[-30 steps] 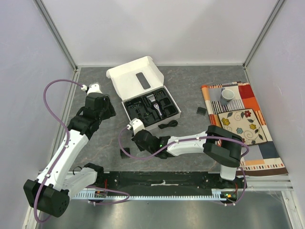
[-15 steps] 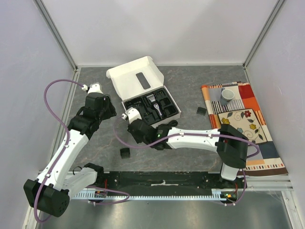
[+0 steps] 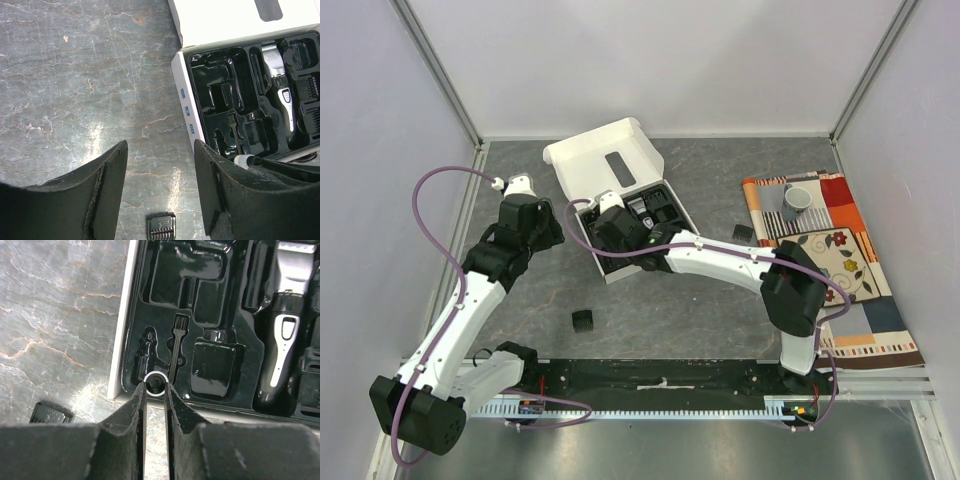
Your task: Sort the hair-cutting tools
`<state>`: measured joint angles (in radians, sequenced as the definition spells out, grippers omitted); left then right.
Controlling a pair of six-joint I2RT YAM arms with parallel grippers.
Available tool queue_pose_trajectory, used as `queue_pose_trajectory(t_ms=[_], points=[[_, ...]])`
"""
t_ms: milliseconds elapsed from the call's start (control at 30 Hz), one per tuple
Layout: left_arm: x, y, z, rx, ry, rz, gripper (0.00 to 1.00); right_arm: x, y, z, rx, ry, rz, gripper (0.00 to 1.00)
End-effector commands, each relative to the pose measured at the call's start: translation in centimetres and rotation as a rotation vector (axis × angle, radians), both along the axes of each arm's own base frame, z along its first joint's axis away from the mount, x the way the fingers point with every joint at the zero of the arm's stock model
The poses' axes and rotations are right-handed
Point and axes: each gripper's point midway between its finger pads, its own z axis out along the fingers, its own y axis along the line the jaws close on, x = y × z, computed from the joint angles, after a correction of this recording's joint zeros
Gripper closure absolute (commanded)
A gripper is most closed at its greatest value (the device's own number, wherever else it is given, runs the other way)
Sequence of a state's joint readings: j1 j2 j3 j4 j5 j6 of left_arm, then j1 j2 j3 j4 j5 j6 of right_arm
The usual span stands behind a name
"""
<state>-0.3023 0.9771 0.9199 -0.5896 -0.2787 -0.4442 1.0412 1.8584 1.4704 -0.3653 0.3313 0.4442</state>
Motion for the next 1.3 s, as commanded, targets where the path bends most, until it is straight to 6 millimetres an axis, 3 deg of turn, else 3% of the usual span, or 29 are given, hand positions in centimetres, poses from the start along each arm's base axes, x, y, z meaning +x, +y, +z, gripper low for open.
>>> queue_pose_trajectory(t_ms=[0,200,633,833,1100,1267], points=[[0.6,0.1,1.9,-0.025,-0.063,0.019,0.38,-0.1,1.2,-0.3,0.005,0.049,0.046,0.86],[0.6,0.1,1.9,-0.024,-0.061,0.018,0.38,0.2,1.5,-1.4,0.002,0.079,0.051,0.85],[0.6,0.0,2.0,-0.026,-0.063,0.013,0.38,-0.3,1.9,-1.9,0.012,0.120,0.073,0.85],[0.6,0.0,2.0,-0.030,-0.064,0.012,0.38,-0.5,2.1,-2.3,0.010,0.139,0.081,0.77],[0.5,-0.1,2.1,-0.031,-0.065,0.009,0.37,-0.5,2.0,-2.5,0.003,0.145,0.076,0.60],[0.6,-0.1,2.0,-0.030,-0.062,0.009,0.37,-0.4,2.0,-2.3,0.004,0.141,0.071,0.56]])
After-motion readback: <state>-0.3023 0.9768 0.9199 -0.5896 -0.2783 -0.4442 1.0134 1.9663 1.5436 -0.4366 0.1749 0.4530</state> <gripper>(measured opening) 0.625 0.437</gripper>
